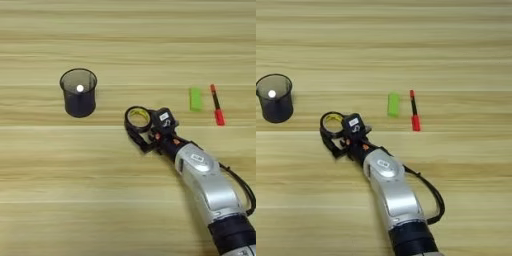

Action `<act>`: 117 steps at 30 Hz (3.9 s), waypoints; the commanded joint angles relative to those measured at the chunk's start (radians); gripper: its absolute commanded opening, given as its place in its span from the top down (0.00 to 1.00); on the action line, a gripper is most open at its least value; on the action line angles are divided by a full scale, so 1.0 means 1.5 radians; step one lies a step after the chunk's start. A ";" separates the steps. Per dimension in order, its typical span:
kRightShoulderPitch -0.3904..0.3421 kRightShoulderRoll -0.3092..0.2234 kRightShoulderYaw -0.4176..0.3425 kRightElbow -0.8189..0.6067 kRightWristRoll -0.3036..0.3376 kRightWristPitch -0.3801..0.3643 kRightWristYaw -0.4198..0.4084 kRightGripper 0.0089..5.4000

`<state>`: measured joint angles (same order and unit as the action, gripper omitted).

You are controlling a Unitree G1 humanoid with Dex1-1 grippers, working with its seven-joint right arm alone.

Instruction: Move the objects on the table

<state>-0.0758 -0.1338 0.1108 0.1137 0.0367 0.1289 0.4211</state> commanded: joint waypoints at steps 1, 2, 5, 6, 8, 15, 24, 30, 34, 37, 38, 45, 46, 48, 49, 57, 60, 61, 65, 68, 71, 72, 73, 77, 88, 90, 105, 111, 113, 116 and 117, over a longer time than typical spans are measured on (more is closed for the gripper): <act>0.009 -0.018 -0.010 -0.079 0.003 0.020 -0.010 0.26; 0.018 -0.021 -0.011 -0.090 0.004 0.028 -0.010 0.26; 0.039 -0.028 -0.013 -0.117 0.005 0.048 -0.011 0.26; 0.047 -0.031 -0.014 -0.125 0.004 0.053 -0.011 0.26; 0.060 -0.037 -0.014 -0.139 0.004 0.065 -0.009 0.26; 0.069 -0.034 -0.012 -0.149 0.006 0.077 -0.013 0.26; 0.061 -0.029 -0.014 -0.137 0.006 0.074 -0.021 0.14; 0.054 -0.027 -0.019 -0.146 0.013 0.069 -0.025 0.02; 0.048 -0.026 -0.028 -0.163 0.018 0.062 -0.026 0.01; 0.043 -0.027 -0.036 -0.177 0.021 0.059 -0.026 0.01; 0.042 -0.028 -0.039 -0.183 0.022 0.058 -0.026 0.01; 0.027 -0.035 -0.065 -0.216 0.029 0.059 -0.035 0.01; 0.025 -0.036 -0.070 -0.219 0.030 0.059 -0.037 0.01; 0.019 -0.040 -0.080 -0.225 0.032 0.059 -0.040 0.01; 0.015 -0.043 -0.086 -0.227 0.033 0.058 -0.042 0.01; -0.029 -0.062 -0.150 -0.200 0.031 0.057 -0.074 0.01; -0.061 -0.076 -0.185 -0.152 0.027 0.057 -0.101 0.01; -0.071 -0.080 -0.195 -0.136 0.026 0.056 -0.109 0.01; -0.131 -0.111 -0.244 -0.031 0.029 0.034 -0.141 0.01; -0.180 -0.145 -0.272 0.074 0.025 0.010 -0.160 0.01; -0.217 -0.172 -0.283 0.162 0.020 -0.018 -0.169 0.01; -0.228 -0.180 -0.285 0.192 0.019 -0.028 -0.171 0.01; -0.237 -0.186 -0.286 0.219 0.018 -0.040 -0.173 0.01; -0.276 -0.210 -0.288 0.333 0.010 -0.085 -0.179 0.01; -0.346 -0.244 -0.264 0.559 -0.016 -0.202 -0.191 0.01; -0.355 -0.248 -0.261 0.588 -0.020 -0.215 -0.195 0.01; -0.380 -0.253 -0.241 0.670 -0.027 -0.258 -0.201 0.01; -0.380 -0.245 -0.232 0.670 -0.026 -0.261 -0.195 0.01; -0.381 -0.243 -0.229 0.670 -0.026 -0.263 -0.193 0.01; -0.382 -0.238 -0.223 0.672 -0.029 -0.264 -0.194 0.01; -0.382 -0.236 -0.220 0.673 -0.030 -0.264 -0.193 0.01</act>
<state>-0.5675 -0.4615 -0.2279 1.1565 -0.0051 -0.2485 0.1375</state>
